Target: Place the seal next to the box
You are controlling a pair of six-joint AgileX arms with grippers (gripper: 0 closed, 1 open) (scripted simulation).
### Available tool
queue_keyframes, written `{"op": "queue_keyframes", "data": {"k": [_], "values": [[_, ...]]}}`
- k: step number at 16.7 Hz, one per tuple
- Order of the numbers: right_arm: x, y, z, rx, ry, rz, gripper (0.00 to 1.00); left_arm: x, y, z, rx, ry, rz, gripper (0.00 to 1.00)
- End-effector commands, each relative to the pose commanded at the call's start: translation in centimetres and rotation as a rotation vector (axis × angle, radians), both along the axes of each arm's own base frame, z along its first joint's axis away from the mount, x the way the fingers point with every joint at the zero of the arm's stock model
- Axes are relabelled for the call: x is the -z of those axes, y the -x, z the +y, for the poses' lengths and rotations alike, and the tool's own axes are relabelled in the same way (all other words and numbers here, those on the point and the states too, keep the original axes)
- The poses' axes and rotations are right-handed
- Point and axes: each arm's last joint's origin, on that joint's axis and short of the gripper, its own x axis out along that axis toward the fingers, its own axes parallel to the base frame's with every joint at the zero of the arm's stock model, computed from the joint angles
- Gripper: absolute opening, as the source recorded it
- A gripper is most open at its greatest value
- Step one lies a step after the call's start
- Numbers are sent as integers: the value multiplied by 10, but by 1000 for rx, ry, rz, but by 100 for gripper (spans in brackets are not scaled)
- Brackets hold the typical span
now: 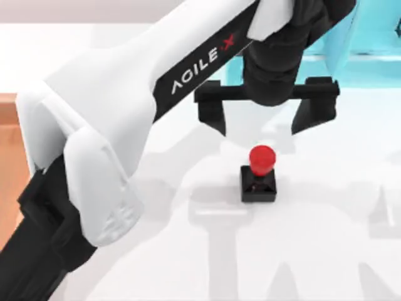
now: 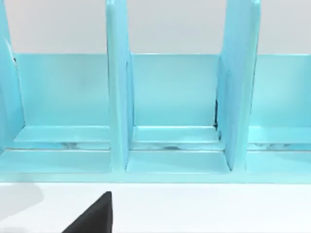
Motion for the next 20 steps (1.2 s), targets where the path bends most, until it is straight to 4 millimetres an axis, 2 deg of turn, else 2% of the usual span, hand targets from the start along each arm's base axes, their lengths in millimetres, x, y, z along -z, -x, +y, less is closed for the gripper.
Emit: {"op": "queue_keyframes", "data": {"k": [3,9,11,14,20], "values": [[0,0,0,0,0,0,100,1,8,-9,23,2,5,100],[0,0,0,0,0,0,100,1,6,-7,19,3,3,100],[0,0,0,0,0,0,100,7,4,-9,22,6,2,100],[0,0,0,0,0,0,100,29,0,-12,23,5,3,100],[0,0,0,0,0,0,100,90,-3,-10,23,-1,9,100]]}}
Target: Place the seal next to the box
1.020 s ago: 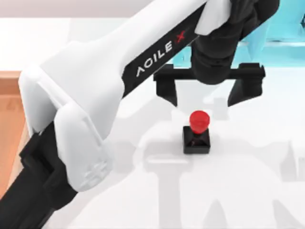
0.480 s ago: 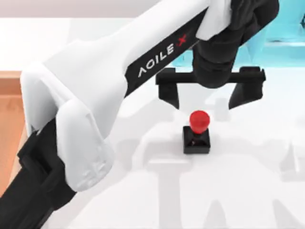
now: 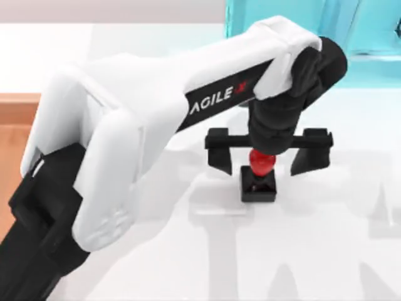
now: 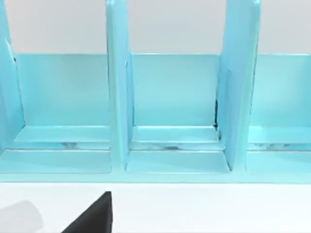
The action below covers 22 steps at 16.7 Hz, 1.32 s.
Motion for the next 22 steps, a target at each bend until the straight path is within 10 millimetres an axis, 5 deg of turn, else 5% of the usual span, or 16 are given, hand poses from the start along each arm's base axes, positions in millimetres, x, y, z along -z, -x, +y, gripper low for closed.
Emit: {"op": "queue_keyframes", "data": {"k": [6,19,22], "values": [[0,0,0,0,0,0,100,10,0,1,0,4,-4,100],[0,0,0,0,0,0,100,10,0,1,0,4,-4,2],[0,0,0,0,0,0,100,10,0,1,0,4,-4,0]]}}
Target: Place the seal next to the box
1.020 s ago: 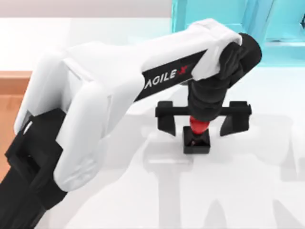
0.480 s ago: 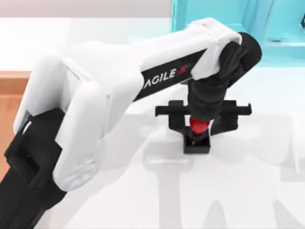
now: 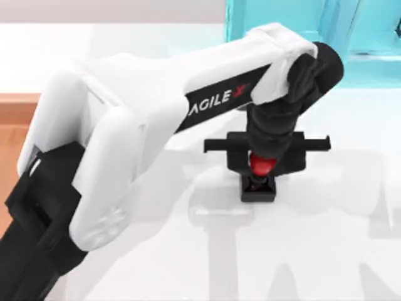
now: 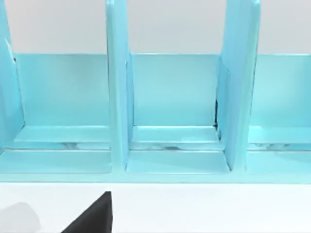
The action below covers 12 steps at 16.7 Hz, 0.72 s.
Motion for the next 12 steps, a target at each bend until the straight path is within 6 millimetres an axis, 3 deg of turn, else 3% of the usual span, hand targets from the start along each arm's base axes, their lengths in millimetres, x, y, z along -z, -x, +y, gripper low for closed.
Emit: {"op": "queue_keyframes", "data": {"k": [8,12], "values": [[0,0,0,0,0,0,100,-2,1,-1,6,-6,5,0],[0,0,0,0,0,0,100,-23,0,-3,4,-8,6,0]]}}
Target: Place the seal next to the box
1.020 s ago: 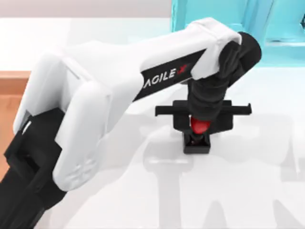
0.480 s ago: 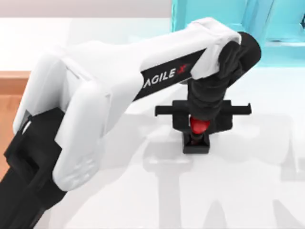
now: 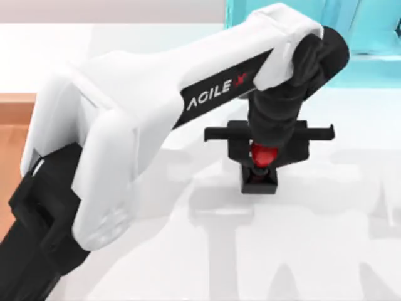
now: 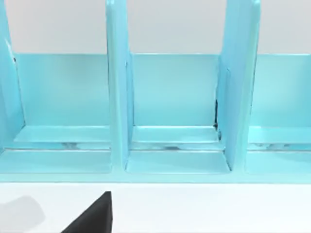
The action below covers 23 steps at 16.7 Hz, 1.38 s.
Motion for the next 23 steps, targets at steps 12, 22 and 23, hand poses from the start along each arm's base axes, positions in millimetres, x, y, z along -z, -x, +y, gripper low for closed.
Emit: {"op": "queue_keyframes", "data": {"k": [12,22,23], "values": [[0,0,0,0,0,0,100,-38,-16,27,2,10,2,0],[0,0,0,0,0,0,100,-92,-92,196,-3,20,-7,0],[0,0,0,0,0,0,100,-98,-97,218,-4,20,-11,0]]}}
